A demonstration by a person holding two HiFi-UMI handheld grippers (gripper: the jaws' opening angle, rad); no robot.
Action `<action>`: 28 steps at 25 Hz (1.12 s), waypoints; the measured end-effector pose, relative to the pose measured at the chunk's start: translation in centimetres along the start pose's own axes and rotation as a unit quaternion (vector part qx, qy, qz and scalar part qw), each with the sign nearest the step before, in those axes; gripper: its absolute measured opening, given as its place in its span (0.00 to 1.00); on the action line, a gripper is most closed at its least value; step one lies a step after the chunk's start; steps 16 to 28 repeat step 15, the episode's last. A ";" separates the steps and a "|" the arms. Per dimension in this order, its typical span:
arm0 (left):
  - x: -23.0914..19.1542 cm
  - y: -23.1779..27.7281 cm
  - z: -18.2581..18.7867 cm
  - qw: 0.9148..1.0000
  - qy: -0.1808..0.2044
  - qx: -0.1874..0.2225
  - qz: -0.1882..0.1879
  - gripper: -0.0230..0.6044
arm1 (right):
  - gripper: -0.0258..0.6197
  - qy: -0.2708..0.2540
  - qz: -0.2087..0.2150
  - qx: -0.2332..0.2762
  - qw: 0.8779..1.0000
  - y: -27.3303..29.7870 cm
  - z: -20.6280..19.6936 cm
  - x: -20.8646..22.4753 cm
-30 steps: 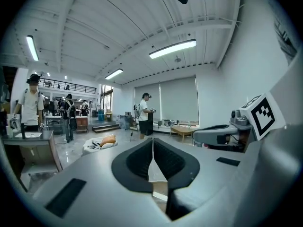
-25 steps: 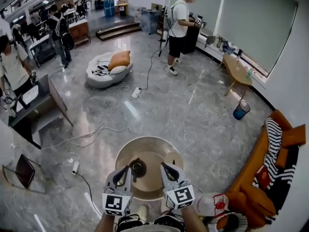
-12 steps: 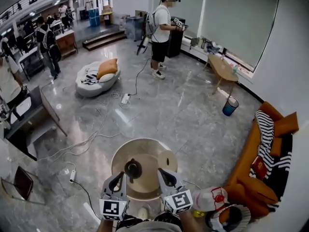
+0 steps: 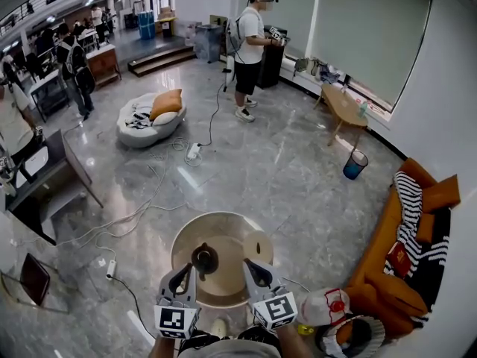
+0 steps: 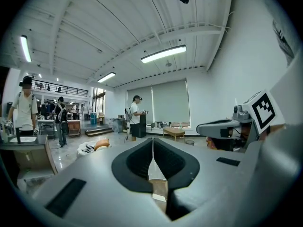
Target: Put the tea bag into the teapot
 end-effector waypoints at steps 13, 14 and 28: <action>0.6 0.8 -0.3 1.000 -0.004 -0.005 -0.001 0.07 | 0.04 0.000 0.004 0.001 1.000 0.2 -0.3 0.9; 0.7 0.7 -0.2 1.000 -0.005 -0.005 0.000 0.07 | 0.04 -0.001 0.004 0.001 1.000 0.2 -0.4 0.9; 0.7 0.7 -0.2 1.000 -0.005 -0.005 0.000 0.07 | 0.04 -0.001 0.004 0.001 1.000 0.2 -0.4 1.0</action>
Point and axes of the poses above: the fingertips, and each gripper's own axes: y forward along the fingers, x to its right, z out of its top, the point moved 8 cm from there along -y, backward along the fingers, and after that the axes turned 3 degrees about -x, right-handed, at the moved point
